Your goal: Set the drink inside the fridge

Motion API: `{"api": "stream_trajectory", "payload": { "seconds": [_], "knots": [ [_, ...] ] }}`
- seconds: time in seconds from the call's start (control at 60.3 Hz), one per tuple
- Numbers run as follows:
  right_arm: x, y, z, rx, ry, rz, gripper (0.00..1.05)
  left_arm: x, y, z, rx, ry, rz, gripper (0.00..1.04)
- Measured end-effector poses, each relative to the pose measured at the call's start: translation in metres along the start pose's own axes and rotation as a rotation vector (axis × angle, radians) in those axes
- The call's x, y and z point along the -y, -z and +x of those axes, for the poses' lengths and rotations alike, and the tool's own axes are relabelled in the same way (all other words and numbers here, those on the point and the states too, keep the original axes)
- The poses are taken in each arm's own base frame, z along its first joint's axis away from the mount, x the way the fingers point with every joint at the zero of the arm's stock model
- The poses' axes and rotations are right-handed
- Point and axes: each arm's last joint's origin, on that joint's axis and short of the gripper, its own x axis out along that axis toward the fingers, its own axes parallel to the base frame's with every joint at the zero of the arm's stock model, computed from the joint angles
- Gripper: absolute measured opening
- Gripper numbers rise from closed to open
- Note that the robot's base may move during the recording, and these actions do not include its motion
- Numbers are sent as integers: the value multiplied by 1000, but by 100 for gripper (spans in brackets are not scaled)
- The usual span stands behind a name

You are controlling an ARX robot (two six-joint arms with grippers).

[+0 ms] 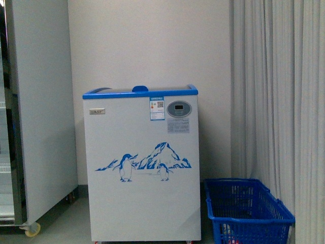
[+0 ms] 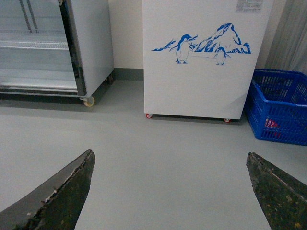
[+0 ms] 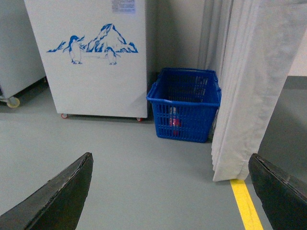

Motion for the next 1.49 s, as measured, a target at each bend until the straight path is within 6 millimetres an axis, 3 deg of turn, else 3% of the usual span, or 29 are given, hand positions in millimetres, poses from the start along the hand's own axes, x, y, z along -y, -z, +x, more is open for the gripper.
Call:
{"api": "stream_trajectory", "payload": {
  "seconds": [1.492],
  "knots": [
    [0,0,0,0,1,0,97,0,0,0,0,0,0,97]
  ]
}}
